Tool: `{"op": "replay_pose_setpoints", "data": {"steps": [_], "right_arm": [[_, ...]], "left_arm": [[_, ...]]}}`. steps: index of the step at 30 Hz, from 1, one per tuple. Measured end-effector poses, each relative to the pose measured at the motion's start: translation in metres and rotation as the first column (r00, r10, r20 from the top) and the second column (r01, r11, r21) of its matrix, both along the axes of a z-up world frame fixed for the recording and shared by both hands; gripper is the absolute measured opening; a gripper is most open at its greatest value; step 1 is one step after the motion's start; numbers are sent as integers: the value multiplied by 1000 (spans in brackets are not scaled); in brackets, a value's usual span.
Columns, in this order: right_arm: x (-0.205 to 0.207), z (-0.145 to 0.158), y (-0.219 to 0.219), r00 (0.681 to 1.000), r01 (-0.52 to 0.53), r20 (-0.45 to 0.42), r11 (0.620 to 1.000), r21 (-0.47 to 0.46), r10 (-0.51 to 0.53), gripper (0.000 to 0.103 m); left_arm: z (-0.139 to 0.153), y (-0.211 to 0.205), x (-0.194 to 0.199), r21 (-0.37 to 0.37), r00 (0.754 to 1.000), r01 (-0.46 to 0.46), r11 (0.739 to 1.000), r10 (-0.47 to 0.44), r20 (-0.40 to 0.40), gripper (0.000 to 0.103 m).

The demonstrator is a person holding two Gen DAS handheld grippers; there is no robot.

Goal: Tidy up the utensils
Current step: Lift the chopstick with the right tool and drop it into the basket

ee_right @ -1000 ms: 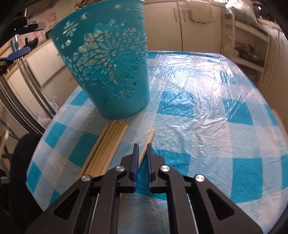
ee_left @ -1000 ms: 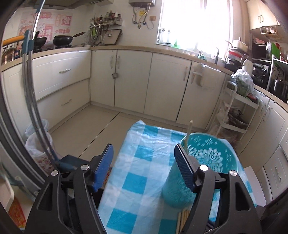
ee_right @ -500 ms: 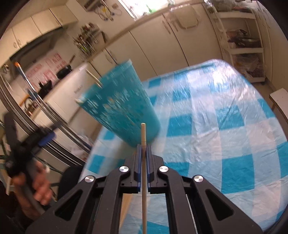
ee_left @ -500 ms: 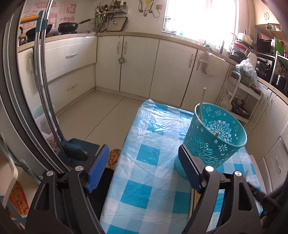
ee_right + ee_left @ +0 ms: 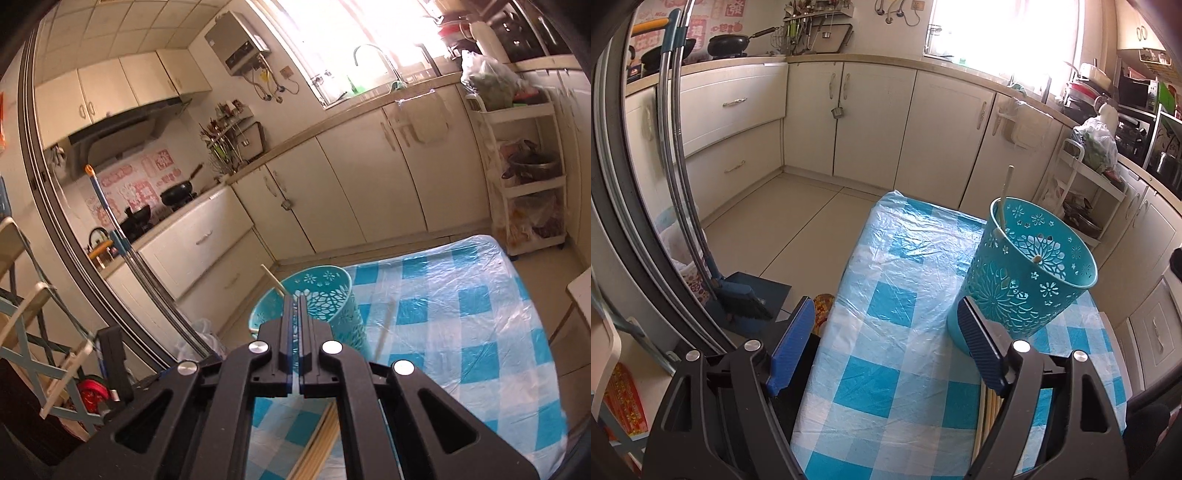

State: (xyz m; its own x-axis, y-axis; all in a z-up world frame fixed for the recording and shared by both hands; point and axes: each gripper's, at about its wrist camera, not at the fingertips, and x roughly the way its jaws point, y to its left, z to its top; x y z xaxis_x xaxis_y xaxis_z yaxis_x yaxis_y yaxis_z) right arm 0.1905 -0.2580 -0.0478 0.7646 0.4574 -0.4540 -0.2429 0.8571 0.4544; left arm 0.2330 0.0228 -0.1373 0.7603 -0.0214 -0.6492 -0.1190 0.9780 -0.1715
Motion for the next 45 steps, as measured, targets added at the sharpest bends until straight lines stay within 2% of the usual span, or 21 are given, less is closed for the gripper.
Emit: {"op": "replay_pose_setpoints", "data": {"steps": [2,3,4,5,6,8,10,11,16,18,19,21,23,26,27,31,35,38,40,43,45], "right_arm": [[12,-24,-4,996,31,-87,999,-41,-35,6],[19,-41,-6,988,54,-139,997,-62,-62,15],[26,-59,-9,977,86,-188,992,-88,-102,44],[32,-74,-11,966,115,-218,987,-112,-137,55],[40,-91,-13,955,130,-251,982,-135,-161,54],[61,-118,-12,937,140,-294,975,-175,-187,41],[82,-136,-8,926,147,-314,965,-218,-212,35],[90,-142,-5,923,145,-318,961,-233,-217,31],[130,-169,17,916,109,-317,915,-389,-244,30],[130,-173,24,926,101,-276,871,-481,-260,19],[129,-173,24,929,92,-270,863,-496,-255,10],[123,-172,16,926,95,-281,876,-473,-252,6],[111,-168,3,925,115,-283,897,-427,-253,6],[88,-144,-21,933,169,-268,948,-270,-242,6],[77,-127,-27,942,185,-239,960,-212,-234,6],[52,-51,-28,980,185,-62,982,-38,-187,6],[55,16,-8,976,151,151,986,69,-160,6],[77,39,18,951,156,254,984,89,-174,6],[97,41,29,938,175,287,981,88,-193,6],[117,34,53,934,201,295,979,30,-201,6],[125,21,58,946,197,263,980,0,-190,6]], "left_arm": [[-2,1,0,-6,1000,-3,1000,3,-7,76],[-3,2,0,-9,1000,-4,1000,4,-12,76],[-5,2,1,-12,1000,-4,1000,4,-15,76],[-7,2,1,-13,1000,-5,1000,5,-21,76],[-9,2,2,-14,1000,-4,1000,4,-26,77],[-14,2,4,-15,999,1,1000,-2,-42,77],[-17,2,5,-14,999,4,1000,-5,-51,77],[-19,2,7,-14,998,3,1000,-4,-56,77],[-29,9,12,-25,996,-16,1000,13,-83,77],[-34,12,15,-29,995,-23,999,21,-94,77],[-36,14,16,-31,995,-27,999,24,-99,77],[-39,16,18,-34,994,-34,999,30,-107,77],[-41,15,19,-38,993,-34,999,30,-115,77],[-43,13,19,-30,993,-27,999,23,-116,77],[-43,11,18,-26,993,-23,999,20,-115,77],[-42,4,17,-18,993,-11,1000,9,-114,77],[-37,-5,12,-3,995,9,1000,-9,-104,78],[-33,-10,8,11,995,19,1000,-17,-96,80],[-31,-11,6,12,996,19,1000,-18,-92,81],[-31,-10,5,7,996,17,1000,-17,-93,81],[-33,-6,5,0,995,13,1000,-13,-96,81]]}}
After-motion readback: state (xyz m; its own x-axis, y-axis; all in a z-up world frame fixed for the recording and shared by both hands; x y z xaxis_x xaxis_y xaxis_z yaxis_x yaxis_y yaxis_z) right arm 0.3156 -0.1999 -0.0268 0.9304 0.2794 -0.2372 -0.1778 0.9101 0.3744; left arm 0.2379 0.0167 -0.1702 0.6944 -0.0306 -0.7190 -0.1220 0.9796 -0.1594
